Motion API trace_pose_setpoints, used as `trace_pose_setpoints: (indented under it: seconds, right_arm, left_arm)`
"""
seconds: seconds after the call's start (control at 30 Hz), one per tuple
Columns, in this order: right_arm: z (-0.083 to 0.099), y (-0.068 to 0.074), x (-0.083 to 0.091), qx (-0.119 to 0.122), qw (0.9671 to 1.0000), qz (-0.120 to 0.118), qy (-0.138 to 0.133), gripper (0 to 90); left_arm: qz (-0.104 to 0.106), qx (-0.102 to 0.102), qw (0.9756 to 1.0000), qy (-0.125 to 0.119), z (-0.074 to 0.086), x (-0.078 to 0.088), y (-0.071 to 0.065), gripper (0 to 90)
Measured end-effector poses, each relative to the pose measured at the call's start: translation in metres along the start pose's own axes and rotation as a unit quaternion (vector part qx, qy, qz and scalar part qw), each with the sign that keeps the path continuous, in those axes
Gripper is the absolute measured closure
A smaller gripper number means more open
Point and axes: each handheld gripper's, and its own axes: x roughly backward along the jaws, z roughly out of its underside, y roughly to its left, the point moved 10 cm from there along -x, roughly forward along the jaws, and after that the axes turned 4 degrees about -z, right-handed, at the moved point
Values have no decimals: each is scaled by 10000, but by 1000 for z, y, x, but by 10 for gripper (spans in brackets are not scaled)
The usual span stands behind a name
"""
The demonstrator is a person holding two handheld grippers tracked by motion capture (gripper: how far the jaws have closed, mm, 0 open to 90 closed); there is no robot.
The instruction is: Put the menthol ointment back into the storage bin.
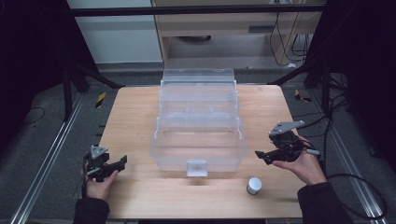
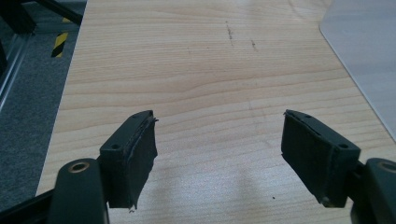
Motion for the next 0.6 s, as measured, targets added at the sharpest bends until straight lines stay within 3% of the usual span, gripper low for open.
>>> trace_pose_setpoints:
  seconds: [0.2,0.47,0.6]
  right_arm:
    - [-1,12,5,354,9986,-256,307,214]
    - [-4,21,10,666,9954,-404,558,217]
    - [-2,31,12,1001,9897,-583,846,216]
  left_arm:
    - [19,-19,10000,23,1,-1,-1,258]
    - [31,-56,10000,36,1,-1,-1,256]
    - [36,-63,10000,43,1,-1,-2,256]
